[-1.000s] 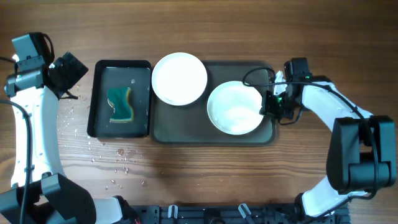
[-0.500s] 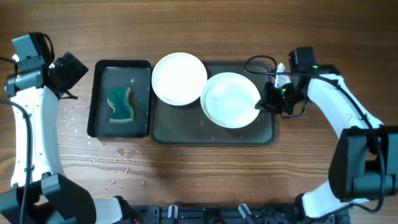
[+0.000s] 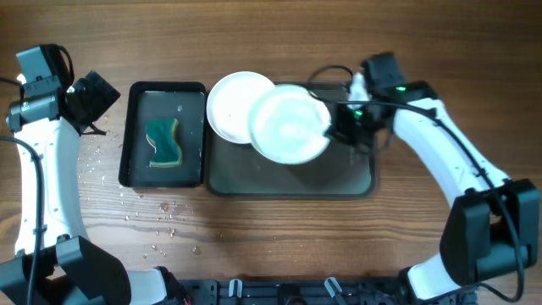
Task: Clean dirty plates on tray and stack at the side
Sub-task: 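Lift the scrubbed plate and tilt it over the black water tray with the right gripper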
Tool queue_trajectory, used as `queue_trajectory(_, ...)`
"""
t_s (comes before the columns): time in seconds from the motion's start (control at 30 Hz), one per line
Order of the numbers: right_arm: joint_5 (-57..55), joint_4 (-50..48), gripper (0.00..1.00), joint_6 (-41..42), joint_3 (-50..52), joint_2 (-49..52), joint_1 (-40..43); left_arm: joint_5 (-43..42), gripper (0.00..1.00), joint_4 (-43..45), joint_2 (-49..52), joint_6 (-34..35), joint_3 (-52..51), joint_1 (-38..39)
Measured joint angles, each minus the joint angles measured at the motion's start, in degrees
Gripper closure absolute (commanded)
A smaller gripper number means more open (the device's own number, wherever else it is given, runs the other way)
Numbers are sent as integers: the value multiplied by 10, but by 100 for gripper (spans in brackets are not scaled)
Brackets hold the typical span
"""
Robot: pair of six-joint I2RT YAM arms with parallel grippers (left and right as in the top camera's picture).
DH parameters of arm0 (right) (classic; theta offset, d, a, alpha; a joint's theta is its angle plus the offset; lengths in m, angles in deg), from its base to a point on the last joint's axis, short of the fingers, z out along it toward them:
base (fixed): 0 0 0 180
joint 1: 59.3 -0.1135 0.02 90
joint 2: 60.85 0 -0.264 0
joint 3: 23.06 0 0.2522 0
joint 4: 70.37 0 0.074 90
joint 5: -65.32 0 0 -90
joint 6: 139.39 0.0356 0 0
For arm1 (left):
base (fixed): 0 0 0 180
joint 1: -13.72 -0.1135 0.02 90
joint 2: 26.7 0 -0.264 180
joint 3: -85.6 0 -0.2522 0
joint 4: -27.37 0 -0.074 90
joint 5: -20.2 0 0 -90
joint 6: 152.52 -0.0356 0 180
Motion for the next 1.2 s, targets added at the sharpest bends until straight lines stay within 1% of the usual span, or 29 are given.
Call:
queue_trajectory(0.13,-77,-98,95,57,-31,0,-77,0,0,0,0,0,0,0)
queue_trajectory(0.3,-189,-191,96,110,-33,0,-169,0,0,0,0,0,0,0)
queue_trajectory(0.5,-325,-293,96,134,-34,12,-274,0,0,0,0,0,0,0)
queue_trajectory(0.67,-392,-336,95,131,-34,48,-327,0,0,0,0,0,0,0)
queue_trajectory(0.8,-419,-369,96,111,-34,80,-349,0,0,0,0,0,0,0)
queue_trajectory(0.93,-458,-388,95,68,-34,104,-368,0,0,0,0,0,0,0)
queue_trajectory(1.2,-531,-491,96,-114,-34,110,-398,0,0,0,0,0,0,0)
